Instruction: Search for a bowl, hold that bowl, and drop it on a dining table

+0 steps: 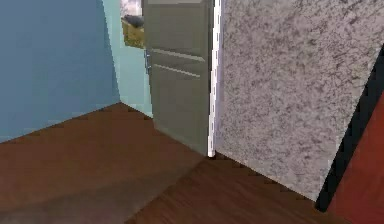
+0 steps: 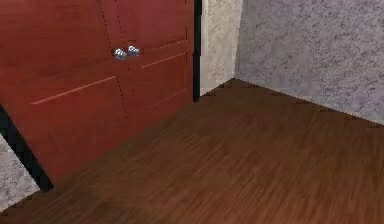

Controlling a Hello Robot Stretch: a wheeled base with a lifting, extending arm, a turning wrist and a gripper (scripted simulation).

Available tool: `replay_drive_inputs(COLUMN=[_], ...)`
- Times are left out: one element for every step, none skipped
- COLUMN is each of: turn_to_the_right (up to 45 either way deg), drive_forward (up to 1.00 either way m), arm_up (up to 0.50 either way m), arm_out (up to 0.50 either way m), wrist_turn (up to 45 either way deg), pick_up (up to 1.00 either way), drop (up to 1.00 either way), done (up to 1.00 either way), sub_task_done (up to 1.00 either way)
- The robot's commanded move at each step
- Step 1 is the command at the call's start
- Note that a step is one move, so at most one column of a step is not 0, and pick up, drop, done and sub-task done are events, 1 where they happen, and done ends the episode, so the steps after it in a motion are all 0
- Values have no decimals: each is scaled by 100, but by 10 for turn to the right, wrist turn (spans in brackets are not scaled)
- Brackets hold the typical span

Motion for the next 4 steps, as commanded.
replay_drive_inputs(turn_to_the_right=[450,0,-450,-420], drive_forward=[0,5,0,0], arm_up=[0,0,0,0], arm_out=[0,0,0,0], wrist_turn=[0,0,0,0], pick_up=[0,0,0,0], drop=[0,0,0,0], done=[0,0,0,0], sub_task_done=[0,0,0,0])
